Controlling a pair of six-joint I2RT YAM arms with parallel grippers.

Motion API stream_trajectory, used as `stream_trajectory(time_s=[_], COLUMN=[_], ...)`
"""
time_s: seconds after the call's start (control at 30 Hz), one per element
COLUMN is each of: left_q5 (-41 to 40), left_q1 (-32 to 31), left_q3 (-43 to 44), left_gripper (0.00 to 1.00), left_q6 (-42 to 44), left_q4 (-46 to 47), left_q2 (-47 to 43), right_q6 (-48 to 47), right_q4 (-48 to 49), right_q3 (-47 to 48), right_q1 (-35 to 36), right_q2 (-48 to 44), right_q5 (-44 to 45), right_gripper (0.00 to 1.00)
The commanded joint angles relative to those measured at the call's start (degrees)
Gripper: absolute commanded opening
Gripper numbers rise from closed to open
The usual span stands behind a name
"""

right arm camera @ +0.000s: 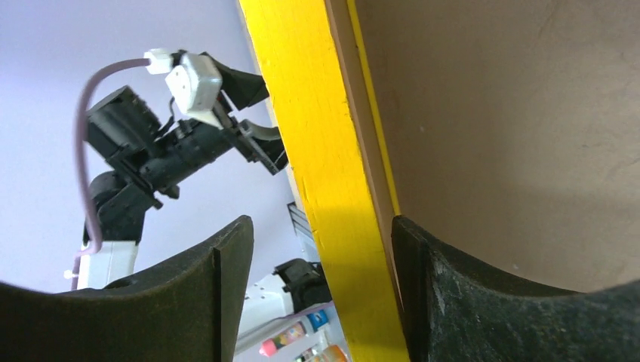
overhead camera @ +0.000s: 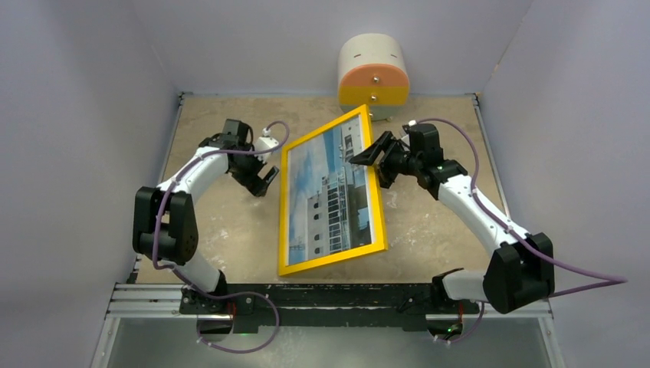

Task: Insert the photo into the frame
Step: Turn over the photo frame at the center of the board.

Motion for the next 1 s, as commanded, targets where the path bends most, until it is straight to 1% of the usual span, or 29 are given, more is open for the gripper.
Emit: stream_trajectory(time_s=[0.0, 0.13, 0.3, 0.4, 0.53, 0.7, 0.8, 0.9, 0.97], left_q5=[-8.0, -9.8, -7.5, -7.2, -6.8, -6.9, -7.3, -7.2, -6.9], left_q1=[1.2, 2.0, 1.9, 1.9, 1.9, 1.9, 2.0, 2.2, 2.2], left_q3=[-6.0, -9.5, -11.7, -12.4, -13.5, -14.9, -15.5, -15.6, -14.9], left_gripper=[1.0, 1.0, 1.0, 1.0, 1.0, 1.0, 1.0, 1.0, 1.0], left_q6=[4.5, 5.6, 4.4, 4.4, 4.4, 4.4, 4.6, 4.5, 4.0], left_q4=[8.6, 11.2, 13.3, 14.1, 14.6, 14.9, 15.1, 15.5, 15.4], left_q2=[0.5, 2.4, 3.5, 4.1, 4.6, 4.2, 3.8, 4.0, 4.6], right_q6=[-3.4, -4.1, -3.0, -3.8, -5.9, -8.5, -9.0, -8.3, -9.3], right_q4=[1.2, 3.6, 9.1, 10.0, 11.5, 14.9, 16.3, 17.7, 16.0], right_q3=[-1.6, -6.1, -12.0, -13.7, -15.0, -14.0, -12.9, -13.2, -12.2], right_q1=[-0.1, -0.1, -0.1, -0.1, -0.1, -0.1, -0.1, 0.1, 0.2], right_q2=[-1.7, -0.9, -0.4, 0.5, 3.8, 12.5, 16.8, 17.9, 18.6], right_q5=[-2.9, -1.9, -1.3, -0.2, 2.1, 1.5, 3.4, 5.7, 8.0], right_gripper=[0.67, 0.64, 0.63, 0.63, 0.63, 0.64, 0.65, 0.69, 0.73])
